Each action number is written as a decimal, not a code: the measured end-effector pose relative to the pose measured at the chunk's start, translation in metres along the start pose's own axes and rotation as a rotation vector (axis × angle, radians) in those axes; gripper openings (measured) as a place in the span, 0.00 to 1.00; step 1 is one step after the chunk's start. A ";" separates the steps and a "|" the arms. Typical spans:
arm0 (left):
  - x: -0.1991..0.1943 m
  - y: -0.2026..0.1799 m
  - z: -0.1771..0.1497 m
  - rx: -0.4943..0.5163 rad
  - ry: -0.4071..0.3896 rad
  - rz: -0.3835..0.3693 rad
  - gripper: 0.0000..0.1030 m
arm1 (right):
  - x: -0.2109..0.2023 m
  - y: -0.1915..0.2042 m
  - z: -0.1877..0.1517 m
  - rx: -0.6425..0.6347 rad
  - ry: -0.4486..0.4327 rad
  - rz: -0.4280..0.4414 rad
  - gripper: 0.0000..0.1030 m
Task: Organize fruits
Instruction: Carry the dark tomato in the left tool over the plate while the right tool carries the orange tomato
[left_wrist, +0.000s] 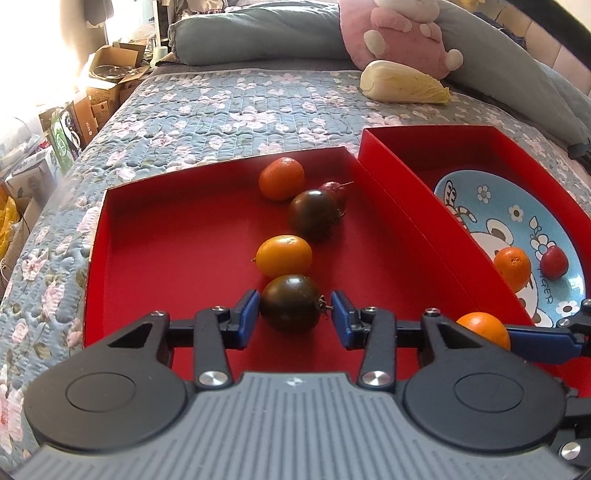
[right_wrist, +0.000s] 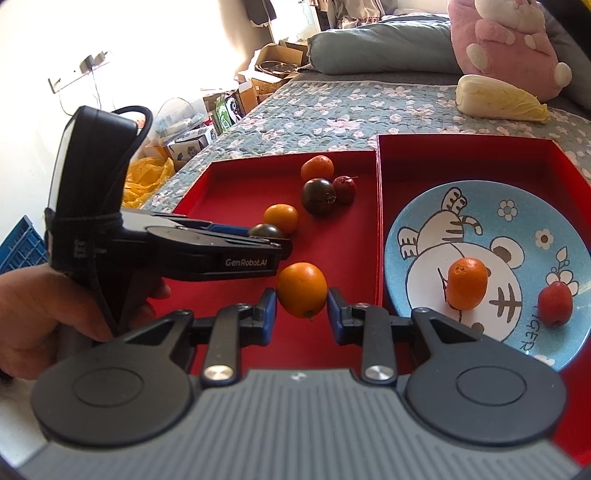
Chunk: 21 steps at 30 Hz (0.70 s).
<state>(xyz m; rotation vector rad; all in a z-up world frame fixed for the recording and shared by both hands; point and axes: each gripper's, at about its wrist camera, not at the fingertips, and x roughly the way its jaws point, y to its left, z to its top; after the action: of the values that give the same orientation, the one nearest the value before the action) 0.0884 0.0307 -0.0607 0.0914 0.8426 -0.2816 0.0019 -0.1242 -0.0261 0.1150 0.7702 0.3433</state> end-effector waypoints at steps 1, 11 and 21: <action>-0.001 0.000 0.000 -0.002 0.000 0.007 0.47 | -0.001 0.000 0.000 -0.001 -0.002 0.001 0.32; -0.019 0.000 -0.005 -0.023 -0.030 0.071 0.46 | -0.013 0.001 -0.001 -0.007 -0.025 0.014 0.32; -0.040 -0.018 -0.008 -0.043 -0.078 0.080 0.46 | -0.030 -0.001 -0.004 -0.013 -0.047 0.027 0.32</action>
<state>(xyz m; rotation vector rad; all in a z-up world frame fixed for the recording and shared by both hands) 0.0520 0.0238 -0.0358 0.0734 0.7655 -0.1911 -0.0207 -0.1354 -0.0097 0.1213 0.7205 0.3701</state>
